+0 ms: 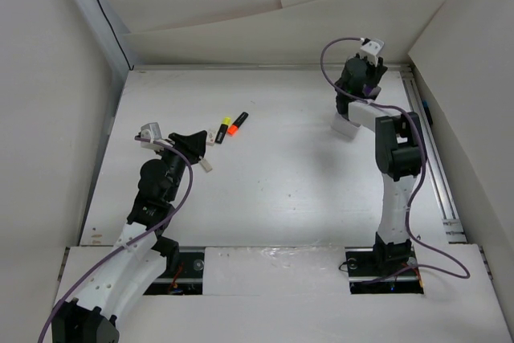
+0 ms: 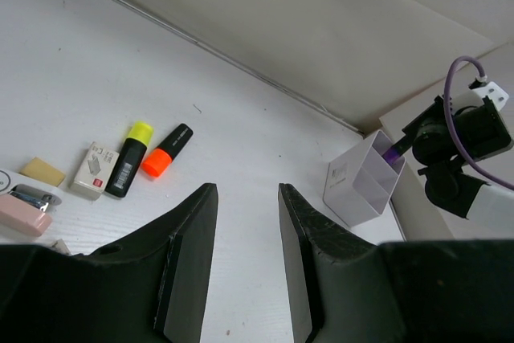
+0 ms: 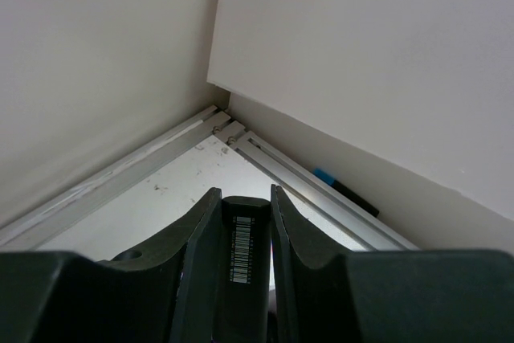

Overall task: Sort the stationery into containers
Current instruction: Place the pen in the storage box, then move the pen to the center of the board.

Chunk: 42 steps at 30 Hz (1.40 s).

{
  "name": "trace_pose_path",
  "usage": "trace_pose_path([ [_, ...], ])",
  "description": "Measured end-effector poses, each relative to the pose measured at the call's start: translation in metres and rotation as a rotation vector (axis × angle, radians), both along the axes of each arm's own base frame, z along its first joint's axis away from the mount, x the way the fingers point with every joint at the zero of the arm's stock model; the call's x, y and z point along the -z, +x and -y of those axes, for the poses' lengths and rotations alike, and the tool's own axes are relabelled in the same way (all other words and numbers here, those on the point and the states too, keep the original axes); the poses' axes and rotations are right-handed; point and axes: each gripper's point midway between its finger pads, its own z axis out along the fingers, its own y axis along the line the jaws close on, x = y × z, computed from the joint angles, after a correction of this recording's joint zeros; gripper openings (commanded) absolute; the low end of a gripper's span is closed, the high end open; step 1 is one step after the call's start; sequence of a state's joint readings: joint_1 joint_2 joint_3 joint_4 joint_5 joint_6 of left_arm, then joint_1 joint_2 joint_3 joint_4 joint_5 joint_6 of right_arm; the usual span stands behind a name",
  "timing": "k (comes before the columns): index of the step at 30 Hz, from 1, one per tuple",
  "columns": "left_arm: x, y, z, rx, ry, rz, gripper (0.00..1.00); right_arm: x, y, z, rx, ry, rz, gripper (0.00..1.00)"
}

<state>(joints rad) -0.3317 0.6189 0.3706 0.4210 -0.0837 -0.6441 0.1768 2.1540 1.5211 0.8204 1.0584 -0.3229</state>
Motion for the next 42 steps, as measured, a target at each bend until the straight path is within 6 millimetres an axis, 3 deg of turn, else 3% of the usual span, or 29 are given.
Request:
trace_pose_path([
  [5,0.000,0.000,0.000,0.000,0.000,0.000,0.33,0.009,0.000,-0.003,0.009,-0.004,-0.017,0.13],
  [10,0.000,0.000,0.000,0.002,0.000,0.000,0.33,0.011,-0.004,-0.004,0.022,0.003,-0.001,0.42],
  [13,0.000,0.000,0.000,0.002,0.000,0.000,0.32,0.016,-0.008,-0.006,0.029,0.002,-0.004,0.53],
  [19,-0.002,-0.001,0.000,0.002,-0.002,0.007,0.32,0.024,-0.012,-0.020,0.014,-0.001,-0.025,0.54],
  [26,-0.005,-0.002,0.000,0.002,-0.006,0.018,0.32,-0.004,-0.023,-0.055,-0.058,0.031,0.021,0.57],
  [30,-0.005,-0.003,0.000,0.006,-0.006,0.017,0.33,-0.029,-0.020,-0.106,-0.225,0.095,0.051,0.43],
  [31,-0.005,-0.003,0.000,0.006,-0.006,0.018,0.33,-0.034,-0.018,-0.123,-0.285,0.117,0.054,0.29],
  [34,-0.004,-0.002,0.001,0.009,-0.005,0.015,0.33,-0.046,-0.012,-0.182,-0.486,0.206,0.054,0.06],
  [39,-0.002,-0.002,0.003,0.021,-0.002,0.007,0.33,-0.041,-0.006,-0.286,-0.797,0.380,-0.038,0.01],
  [40,-0.002,-0.002,0.004,0.022,-0.001,0.006,0.33,-0.037,-0.003,-0.305,-0.838,0.412,-0.061,0.03],
  [42,0.000,-0.002,0.005,0.030,0.001,0.001,0.33,-0.022,0.000,-0.339,-0.892,0.462,-0.119,0.20],
])
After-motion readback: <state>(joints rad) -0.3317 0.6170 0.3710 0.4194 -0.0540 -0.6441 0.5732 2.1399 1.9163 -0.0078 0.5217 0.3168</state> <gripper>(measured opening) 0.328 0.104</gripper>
